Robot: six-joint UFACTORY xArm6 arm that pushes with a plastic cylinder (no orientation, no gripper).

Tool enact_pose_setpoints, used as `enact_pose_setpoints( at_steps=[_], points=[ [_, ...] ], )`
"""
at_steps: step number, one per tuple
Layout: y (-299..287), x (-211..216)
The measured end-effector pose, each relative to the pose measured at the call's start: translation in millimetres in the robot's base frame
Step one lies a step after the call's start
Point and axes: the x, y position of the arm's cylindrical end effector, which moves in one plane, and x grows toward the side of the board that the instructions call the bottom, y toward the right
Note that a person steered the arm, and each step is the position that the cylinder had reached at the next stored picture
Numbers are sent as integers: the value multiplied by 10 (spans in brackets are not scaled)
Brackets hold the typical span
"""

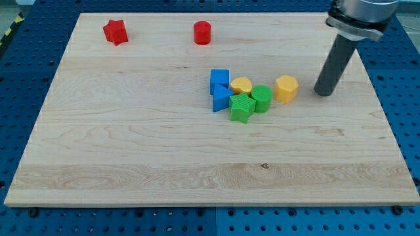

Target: Place red circle on top of green circle

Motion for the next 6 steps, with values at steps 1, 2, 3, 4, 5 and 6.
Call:
enact_pose_setpoints(
  at_steps=[1, 2, 3, 4, 5, 6],
  points=[
    [-231, 0],
    [-467, 0],
    [-484, -65],
    [-184, -598],
    [-119, -1285],
    [-431, -1763]
  ],
)
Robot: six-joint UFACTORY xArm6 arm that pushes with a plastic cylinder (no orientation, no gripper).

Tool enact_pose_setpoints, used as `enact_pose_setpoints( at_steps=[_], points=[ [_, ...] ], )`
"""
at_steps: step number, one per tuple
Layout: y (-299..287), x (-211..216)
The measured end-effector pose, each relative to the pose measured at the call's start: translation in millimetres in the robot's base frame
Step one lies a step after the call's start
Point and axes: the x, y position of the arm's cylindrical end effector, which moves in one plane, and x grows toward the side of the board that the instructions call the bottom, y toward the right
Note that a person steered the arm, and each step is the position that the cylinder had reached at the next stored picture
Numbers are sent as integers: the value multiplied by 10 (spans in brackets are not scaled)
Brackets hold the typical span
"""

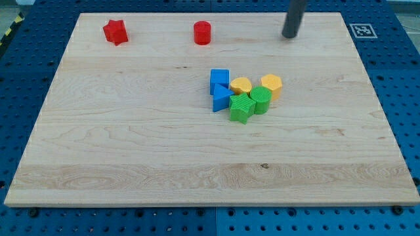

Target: Place red circle on top of green circle

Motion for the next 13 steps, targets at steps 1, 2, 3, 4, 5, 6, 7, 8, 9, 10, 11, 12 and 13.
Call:
enact_pose_setpoints(
  at_steps=[1, 2, 3, 4, 5, 6, 7, 8, 9, 10, 11, 12, 13],
  points=[
    [-665, -224],
    [-1254, -192],
    [-1548, 38],
    [-1553, 333],
    [-1624, 111],
    [-1926, -124],
    [-1990, 34],
    [-1821, 438],
    [-1356, 750],
    [-1339, 695],
    [-1695, 614],
    [-2067, 634],
    [-2126, 801]
  ],
)
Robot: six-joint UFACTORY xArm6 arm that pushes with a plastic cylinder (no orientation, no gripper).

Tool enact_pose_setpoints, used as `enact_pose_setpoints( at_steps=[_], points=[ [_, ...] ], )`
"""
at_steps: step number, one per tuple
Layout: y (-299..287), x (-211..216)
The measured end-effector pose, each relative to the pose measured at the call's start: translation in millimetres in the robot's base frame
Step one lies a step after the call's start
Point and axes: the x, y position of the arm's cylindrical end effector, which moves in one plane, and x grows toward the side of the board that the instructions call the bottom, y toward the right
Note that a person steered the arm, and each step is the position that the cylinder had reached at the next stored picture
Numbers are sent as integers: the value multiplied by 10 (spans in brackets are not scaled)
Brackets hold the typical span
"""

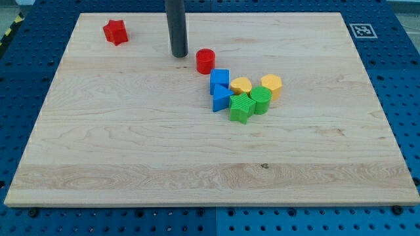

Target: Place red circle on top of green circle

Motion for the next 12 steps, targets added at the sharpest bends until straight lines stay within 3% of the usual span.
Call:
enact_pose_setpoints(
  at_steps=[3, 6, 8, 10, 12],
  points=[
    [695, 263],
    [713, -141],
    [1322, 274],
    [1099, 204],
    [1151, 510]
  ],
)
